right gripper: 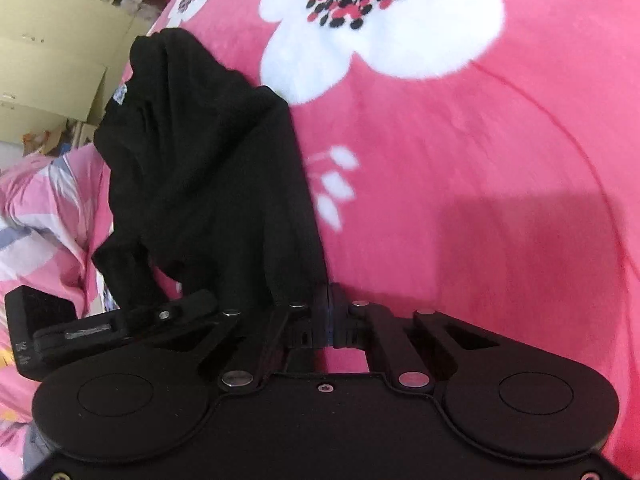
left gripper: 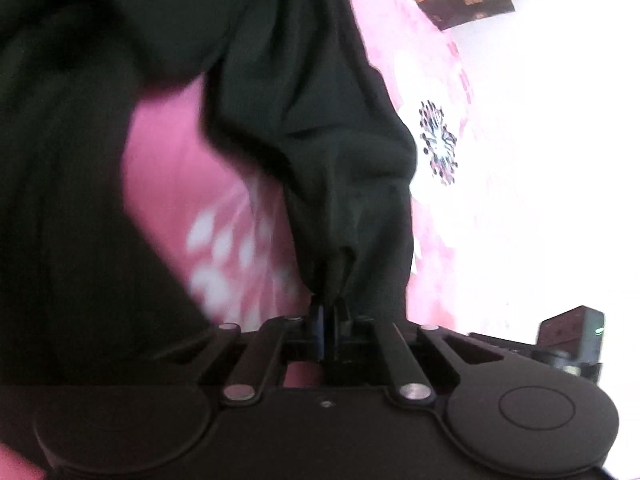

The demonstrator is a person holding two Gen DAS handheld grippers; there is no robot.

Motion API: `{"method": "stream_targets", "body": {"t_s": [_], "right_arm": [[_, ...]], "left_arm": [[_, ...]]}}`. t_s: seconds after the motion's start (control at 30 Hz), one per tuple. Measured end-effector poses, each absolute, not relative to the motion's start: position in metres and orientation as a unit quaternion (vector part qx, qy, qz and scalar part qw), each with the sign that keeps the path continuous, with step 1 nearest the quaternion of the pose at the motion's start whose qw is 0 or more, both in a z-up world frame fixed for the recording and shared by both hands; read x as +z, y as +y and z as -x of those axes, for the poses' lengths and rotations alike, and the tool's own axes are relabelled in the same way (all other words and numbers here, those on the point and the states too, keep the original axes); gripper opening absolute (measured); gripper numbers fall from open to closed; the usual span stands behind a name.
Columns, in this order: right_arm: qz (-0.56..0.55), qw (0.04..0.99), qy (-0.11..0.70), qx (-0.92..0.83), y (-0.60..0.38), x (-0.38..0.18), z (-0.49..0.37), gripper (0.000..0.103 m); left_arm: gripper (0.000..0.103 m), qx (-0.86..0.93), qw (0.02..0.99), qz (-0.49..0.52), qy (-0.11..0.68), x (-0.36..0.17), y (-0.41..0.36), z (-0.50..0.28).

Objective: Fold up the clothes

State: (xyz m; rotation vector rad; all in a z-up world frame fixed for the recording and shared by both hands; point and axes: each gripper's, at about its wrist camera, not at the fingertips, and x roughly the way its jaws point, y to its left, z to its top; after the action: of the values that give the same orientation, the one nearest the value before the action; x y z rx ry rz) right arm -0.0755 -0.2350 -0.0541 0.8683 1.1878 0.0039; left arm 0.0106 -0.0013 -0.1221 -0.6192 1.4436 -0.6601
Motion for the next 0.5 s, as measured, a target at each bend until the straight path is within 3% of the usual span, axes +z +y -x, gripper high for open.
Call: {"method": "stream_targets", "body": {"t_s": [0.27, 0.37, 0.47, 0.5], "right_arm": [[-0.356, 0.784, 0.507, -0.037, -0.269, 0.017, 0.1, 0.0], [-0.348, 0.788, 0.506, -0.037, -0.295, 0.028, 0.104, 0.0], [-0.357, 0.756, 0.548, -0.004, -0.289, -0.002, 0.096, 0.001], [-0.365, 0.738, 0.568, 0.016, -0.281, -0.018, 0.095, 0.003]], "left_arm": [[0.004, -0.272, 0.596, 0.386, 0.65, -0.118, 0.002, 0.008], [0.006, -0.255, 0.625, 0.357, 0.645, -0.107, -0.007, 0.002], [0.027, -0.196, 0.702, 0.242, 0.64, -0.105, -0.016, -0.002], [0.028, -0.194, 0.711, 0.226, 0.637, -0.101, -0.016, 0.002]]}}
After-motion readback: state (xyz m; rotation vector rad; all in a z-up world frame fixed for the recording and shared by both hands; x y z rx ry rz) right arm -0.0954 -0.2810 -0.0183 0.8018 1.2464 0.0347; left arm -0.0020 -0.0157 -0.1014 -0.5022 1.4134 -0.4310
